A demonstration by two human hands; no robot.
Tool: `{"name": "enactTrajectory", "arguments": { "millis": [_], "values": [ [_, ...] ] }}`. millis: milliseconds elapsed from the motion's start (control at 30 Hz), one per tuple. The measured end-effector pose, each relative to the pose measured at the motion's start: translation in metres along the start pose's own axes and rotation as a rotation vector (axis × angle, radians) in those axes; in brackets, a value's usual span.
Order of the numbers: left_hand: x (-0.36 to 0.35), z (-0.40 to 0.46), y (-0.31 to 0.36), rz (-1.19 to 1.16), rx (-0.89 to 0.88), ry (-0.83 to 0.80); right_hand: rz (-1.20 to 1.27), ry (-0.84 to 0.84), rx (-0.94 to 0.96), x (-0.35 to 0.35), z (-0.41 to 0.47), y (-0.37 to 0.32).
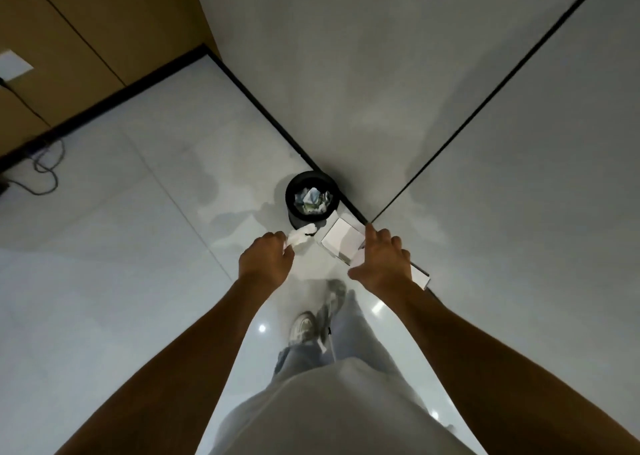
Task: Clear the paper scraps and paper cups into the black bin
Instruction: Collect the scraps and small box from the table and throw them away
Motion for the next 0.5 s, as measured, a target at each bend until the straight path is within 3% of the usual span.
{"name": "enactTrajectory", "arguments": {
  "millis": [267,500],
  "values": [
    [-0.026,0.13,-0.011,-0.021,0.163,-0.058,0.01,-0.021,0.008,0.002,0.134,-0.026],
    [-0.077,0.23,-0.026,-0.072,0.27,-0.092,0.071,-0.084,-0.043,-0.037,0.234,-0.036]
  ]
}}
Point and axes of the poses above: each hand's wrist, its own z-axis towards the middle knuckle, its own x-axis out of the back of the hand, y = z × x, the point moved 2 cm from there along z, towards the middle knuckle, and after that the axes turned 6 degrees about -x, right-handed, at the moved point
